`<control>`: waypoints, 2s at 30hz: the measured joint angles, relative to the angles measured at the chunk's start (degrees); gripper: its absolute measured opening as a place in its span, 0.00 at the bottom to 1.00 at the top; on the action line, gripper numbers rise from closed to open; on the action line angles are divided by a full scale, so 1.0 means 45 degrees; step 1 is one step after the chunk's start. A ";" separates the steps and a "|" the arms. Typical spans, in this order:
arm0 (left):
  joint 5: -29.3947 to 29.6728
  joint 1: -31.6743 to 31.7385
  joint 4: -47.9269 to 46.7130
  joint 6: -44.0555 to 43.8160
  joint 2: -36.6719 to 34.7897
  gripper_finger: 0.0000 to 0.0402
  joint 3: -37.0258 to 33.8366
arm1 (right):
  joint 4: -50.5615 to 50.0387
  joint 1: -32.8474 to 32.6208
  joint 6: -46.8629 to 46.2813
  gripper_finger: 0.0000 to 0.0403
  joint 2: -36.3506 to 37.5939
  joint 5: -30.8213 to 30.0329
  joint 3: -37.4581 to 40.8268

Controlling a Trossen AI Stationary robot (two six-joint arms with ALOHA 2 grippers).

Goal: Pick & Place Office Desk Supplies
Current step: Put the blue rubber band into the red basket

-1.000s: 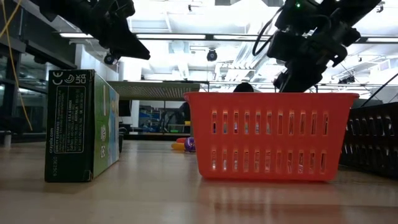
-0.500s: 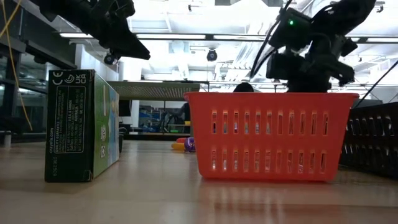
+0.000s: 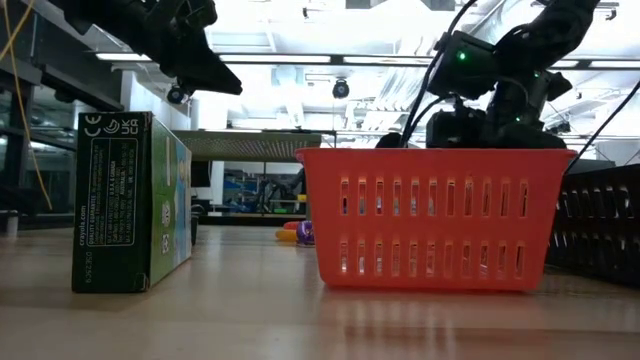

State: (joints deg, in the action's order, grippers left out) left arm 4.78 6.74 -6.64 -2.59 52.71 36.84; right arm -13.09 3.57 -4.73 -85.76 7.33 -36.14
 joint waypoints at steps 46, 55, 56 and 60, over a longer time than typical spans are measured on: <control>0.0005 -0.0005 0.0161 0.0005 0.0000 0.25 0.0005 | -0.0396 -0.0306 0.0169 0.01 0.0135 -0.0514 0.0000; 0.0000 -0.0002 0.0157 0.0005 0.0000 0.25 0.0010 | -0.0263 -0.0309 0.0340 0.01 0.2234 -0.0783 0.0000; 0.0002 -0.0003 0.0157 0.0005 0.0000 0.25 0.0010 | -0.0232 -0.0311 0.0350 0.01 0.2634 -0.0939 0.0000; 0.0000 -0.0005 0.0157 0.0005 0.0000 0.25 0.0010 | -0.0202 -0.0311 0.0350 0.01 0.4302 -0.1780 0.0000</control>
State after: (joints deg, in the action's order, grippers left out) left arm 4.78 6.72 -5.93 -2.57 52.71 36.88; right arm -14.00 2.17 -3.16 -66.39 -0.68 -36.14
